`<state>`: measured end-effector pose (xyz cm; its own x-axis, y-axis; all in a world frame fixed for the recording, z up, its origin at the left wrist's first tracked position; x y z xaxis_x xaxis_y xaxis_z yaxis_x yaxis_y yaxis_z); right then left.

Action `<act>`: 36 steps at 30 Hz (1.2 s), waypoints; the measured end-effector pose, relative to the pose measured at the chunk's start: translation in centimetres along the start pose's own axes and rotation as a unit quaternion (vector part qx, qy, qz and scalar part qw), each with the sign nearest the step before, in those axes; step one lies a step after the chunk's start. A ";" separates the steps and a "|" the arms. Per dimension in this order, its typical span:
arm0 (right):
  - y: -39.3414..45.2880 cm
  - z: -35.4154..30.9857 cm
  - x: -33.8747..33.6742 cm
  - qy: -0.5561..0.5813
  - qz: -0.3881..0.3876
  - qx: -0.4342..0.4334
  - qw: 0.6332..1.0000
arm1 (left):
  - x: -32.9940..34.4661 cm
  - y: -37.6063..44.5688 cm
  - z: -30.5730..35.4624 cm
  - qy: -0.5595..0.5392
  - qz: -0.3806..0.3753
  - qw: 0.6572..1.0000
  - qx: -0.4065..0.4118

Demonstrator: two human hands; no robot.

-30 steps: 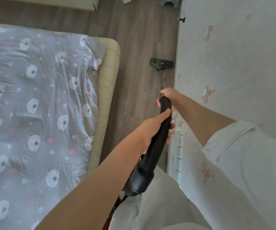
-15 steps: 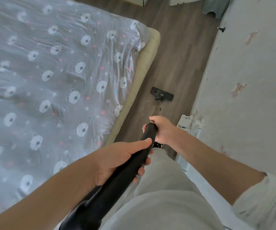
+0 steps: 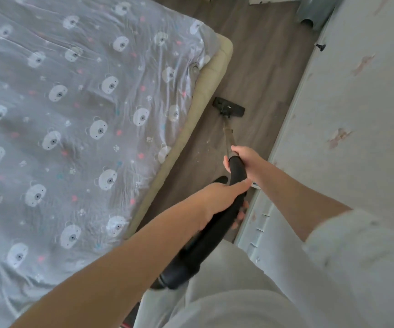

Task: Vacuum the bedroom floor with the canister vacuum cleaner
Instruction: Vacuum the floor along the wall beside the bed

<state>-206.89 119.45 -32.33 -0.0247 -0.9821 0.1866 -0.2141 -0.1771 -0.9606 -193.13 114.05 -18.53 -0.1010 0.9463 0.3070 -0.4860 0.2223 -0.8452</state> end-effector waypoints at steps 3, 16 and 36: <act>3.8 -4.7 -0.5 0.009 0.031 -0.017 0.999 | -0.4 5.8 2.7 -0.027 -0.029 0.999 0.010; 3.1 5.0 5.3 -0.079 -0.030 0.052 0.995 | -6.5 -3.1 -3.8 -0.025 0.079 0.996 0.030; 2.6 -1.5 0.8 -0.198 0.075 0.009 0.977 | 1.3 3.1 -1.8 -0.094 -0.019 0.995 -0.005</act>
<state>-208.97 118.32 -34.38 0.3250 -0.9445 -0.0479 -0.2203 -0.0263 -0.9751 -193.18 116.38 -21.59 -0.2443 0.8764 0.4150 -0.4844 0.2605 -0.8352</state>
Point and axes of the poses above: each hand's wrist, its own y-axis towards the middle knuckle, its own x-axis out of the palm, z = x × y, the point moved 9 cm from there along y, towards the middle knuckle, and after that the axes turned 6 degrees about x, right-handed, at the moved point
